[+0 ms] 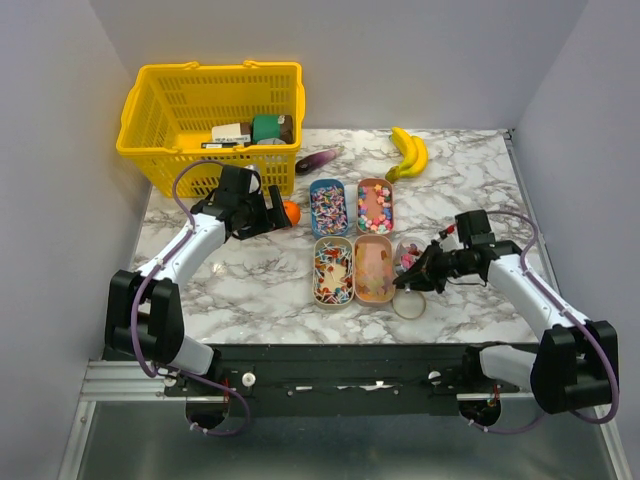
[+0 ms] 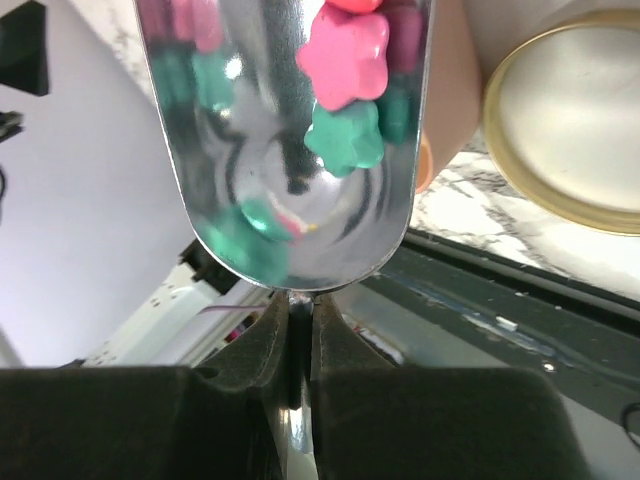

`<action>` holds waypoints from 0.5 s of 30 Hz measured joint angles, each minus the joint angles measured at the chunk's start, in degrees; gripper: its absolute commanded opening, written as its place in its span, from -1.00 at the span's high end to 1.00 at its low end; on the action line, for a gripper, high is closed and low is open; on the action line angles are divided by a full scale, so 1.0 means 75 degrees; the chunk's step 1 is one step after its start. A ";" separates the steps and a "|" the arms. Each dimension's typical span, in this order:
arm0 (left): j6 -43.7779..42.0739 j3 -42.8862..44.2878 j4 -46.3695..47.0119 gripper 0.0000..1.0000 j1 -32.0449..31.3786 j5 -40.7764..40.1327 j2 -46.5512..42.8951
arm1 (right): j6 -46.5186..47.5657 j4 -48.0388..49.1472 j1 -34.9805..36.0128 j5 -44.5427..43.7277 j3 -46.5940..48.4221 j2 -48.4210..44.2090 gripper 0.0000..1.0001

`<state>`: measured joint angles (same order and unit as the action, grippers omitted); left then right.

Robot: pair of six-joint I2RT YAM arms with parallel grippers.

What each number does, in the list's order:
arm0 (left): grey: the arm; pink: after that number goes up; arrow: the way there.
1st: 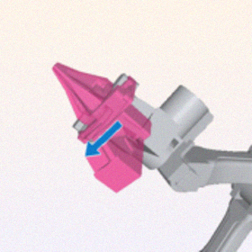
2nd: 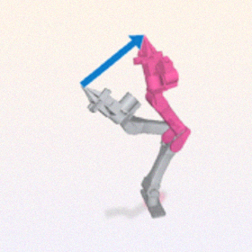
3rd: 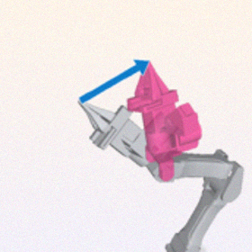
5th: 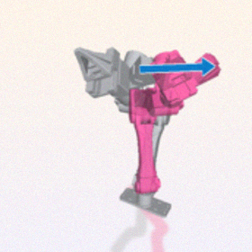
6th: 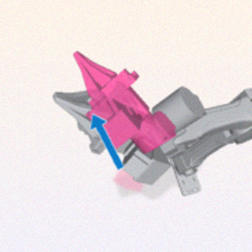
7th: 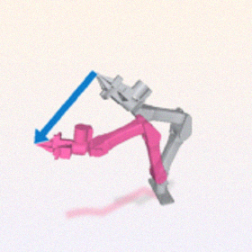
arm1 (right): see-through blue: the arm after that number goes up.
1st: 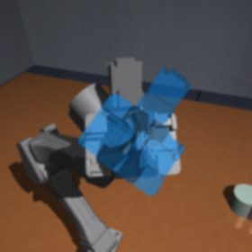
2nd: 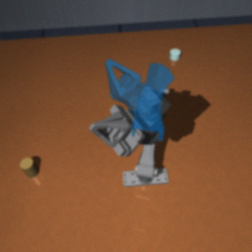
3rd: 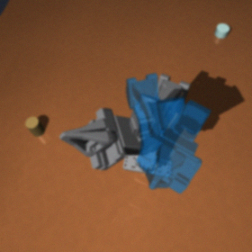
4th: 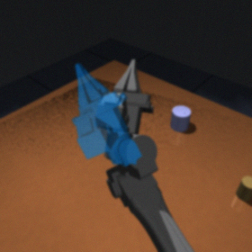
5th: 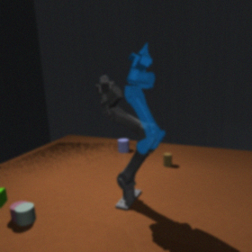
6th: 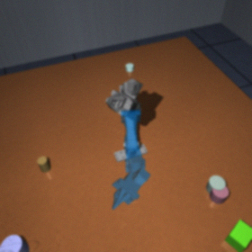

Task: Pack the candies
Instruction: Place the fake candies in the packing bottle.

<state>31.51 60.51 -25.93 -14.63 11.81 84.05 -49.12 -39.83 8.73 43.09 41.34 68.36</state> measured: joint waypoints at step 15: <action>-0.0026 0.0003 -0.0026 -0.93 0.0000 0.0000 -0.0087 | -0.2057 0.1594 -0.0350 0.1145 -0.1157 -0.0982 0.99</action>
<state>31.31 60.53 -26.13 -14.63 11.81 83.40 -64.55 -27.88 6.11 51.68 32.67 60.99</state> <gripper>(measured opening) 0.964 0.153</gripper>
